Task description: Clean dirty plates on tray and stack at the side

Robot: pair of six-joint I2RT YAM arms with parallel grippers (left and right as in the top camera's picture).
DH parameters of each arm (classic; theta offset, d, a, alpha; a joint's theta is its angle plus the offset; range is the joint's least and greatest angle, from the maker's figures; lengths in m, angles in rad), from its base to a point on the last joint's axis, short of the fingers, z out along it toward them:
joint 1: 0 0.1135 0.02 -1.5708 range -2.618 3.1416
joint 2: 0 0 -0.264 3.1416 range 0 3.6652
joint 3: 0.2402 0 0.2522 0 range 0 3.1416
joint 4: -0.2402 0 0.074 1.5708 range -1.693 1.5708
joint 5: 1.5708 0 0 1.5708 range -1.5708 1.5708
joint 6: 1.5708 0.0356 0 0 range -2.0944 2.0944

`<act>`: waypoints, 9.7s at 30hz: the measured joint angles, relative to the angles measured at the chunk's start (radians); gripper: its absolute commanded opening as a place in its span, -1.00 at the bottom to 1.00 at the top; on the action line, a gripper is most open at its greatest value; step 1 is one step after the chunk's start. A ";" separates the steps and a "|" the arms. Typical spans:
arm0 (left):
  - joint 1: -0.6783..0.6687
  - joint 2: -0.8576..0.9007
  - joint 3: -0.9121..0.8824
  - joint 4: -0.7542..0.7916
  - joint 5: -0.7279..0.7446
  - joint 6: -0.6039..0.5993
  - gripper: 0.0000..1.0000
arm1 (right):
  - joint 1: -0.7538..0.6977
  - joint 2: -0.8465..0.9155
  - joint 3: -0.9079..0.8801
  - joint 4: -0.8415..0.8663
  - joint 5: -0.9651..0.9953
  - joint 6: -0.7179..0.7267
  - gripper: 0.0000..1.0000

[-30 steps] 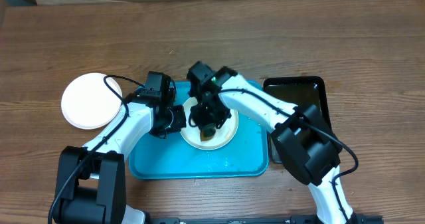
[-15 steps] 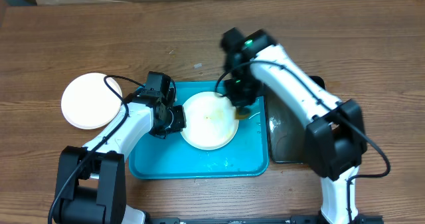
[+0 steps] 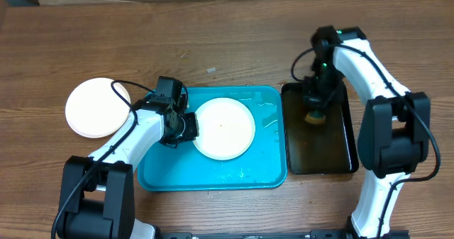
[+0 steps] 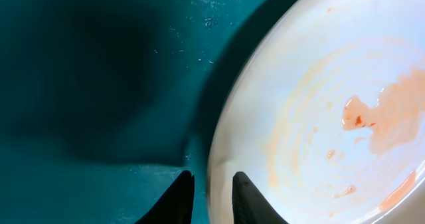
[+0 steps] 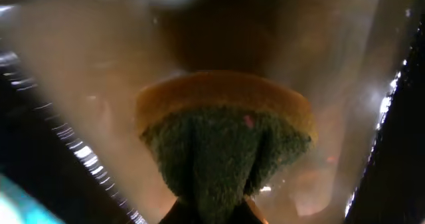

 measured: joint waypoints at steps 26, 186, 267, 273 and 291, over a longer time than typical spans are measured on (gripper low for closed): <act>-0.080 0.038 0.016 -0.008 -0.030 -0.002 -0.92 | -0.344 -0.002 0.202 -0.039 -0.106 -0.002 1.00; -0.163 0.034 0.361 0.060 -0.140 0.079 1.00 | -0.378 -0.169 0.199 0.196 -0.113 -0.002 1.00; -0.163 0.034 0.360 0.060 -0.144 0.079 0.99 | -0.033 -2.110 -1.625 1.279 -0.116 -0.136 1.00; -0.163 0.034 0.360 0.062 -0.143 0.079 1.00 | -0.033 -2.110 -1.625 1.279 -0.116 -0.137 1.00; 0.325 -0.073 0.426 -0.415 -0.277 -0.066 0.54 | -0.033 -2.110 -1.625 1.280 -0.116 -0.136 1.00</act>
